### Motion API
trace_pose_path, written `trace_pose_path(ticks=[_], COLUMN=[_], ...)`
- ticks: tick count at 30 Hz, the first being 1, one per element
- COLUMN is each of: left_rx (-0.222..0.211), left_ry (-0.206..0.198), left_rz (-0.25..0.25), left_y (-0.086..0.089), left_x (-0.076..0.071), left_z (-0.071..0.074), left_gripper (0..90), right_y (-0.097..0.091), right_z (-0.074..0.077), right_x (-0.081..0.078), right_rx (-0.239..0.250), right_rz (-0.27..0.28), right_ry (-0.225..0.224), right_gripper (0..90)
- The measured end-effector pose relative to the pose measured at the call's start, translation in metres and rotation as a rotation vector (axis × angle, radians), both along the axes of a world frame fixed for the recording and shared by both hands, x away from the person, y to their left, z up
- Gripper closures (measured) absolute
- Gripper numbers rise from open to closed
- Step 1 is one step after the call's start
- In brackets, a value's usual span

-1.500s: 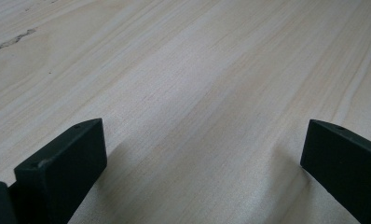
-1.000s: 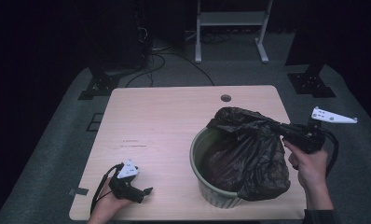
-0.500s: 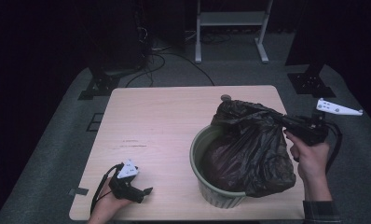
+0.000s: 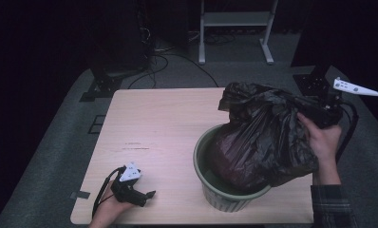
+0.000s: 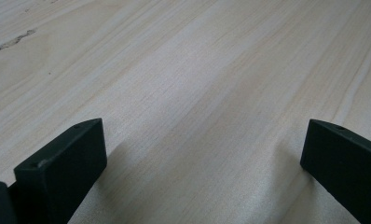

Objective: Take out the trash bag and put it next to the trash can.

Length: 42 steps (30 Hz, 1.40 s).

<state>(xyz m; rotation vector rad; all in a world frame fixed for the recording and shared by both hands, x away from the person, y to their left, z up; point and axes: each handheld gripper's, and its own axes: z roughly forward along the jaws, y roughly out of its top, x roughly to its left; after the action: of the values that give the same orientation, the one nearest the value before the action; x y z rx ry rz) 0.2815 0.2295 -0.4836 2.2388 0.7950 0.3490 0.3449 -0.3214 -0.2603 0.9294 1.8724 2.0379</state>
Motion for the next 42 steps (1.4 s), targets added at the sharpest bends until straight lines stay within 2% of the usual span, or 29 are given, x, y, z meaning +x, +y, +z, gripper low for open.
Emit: trace_pose_path(ticks=[15, 29, 33, 36, 39, 42], left_rx=[0.000, 0.000, 0.000, -0.001, -0.001, -0.002], left_ry=[0.000, 0.000, 0.000, -0.001, 0.000, 0.000], left_rz=[-0.001, -0.003, -0.004, -0.003, -0.003, -0.002], left_y=[0.000, 0.000, 0.000, 0.000, 0.000, 0.000], left_x=[0.000, 0.000, 0.000, 0.000, 0.000, 0.000], left_z=[0.000, 0.000, 0.000, 0.000, 0.000, 0.000], left_gripper=[0.0, 0.0, 0.0, 0.0, 0.0, 0.0], right_y=[-0.010, -0.019, -0.023, -0.023, -0.022, -0.020], right_z=[0.053, 0.098, 0.112, 0.122, 0.126, 0.120], right_x=[0.029, 0.054, 0.062, 0.068, 0.073, 0.079], right_rx=[-0.022, -0.007, 0.019, 0.022, 0.005, -0.017], right_rz=[-0.067, -0.112, -0.114, -0.119, -0.124, -0.140], right_ry=[-0.056, -0.099, -0.106, -0.106, -0.101, -0.087], right_gripper=[90.0, 90.0, 90.0, 90.0, 90.0, 90.0])
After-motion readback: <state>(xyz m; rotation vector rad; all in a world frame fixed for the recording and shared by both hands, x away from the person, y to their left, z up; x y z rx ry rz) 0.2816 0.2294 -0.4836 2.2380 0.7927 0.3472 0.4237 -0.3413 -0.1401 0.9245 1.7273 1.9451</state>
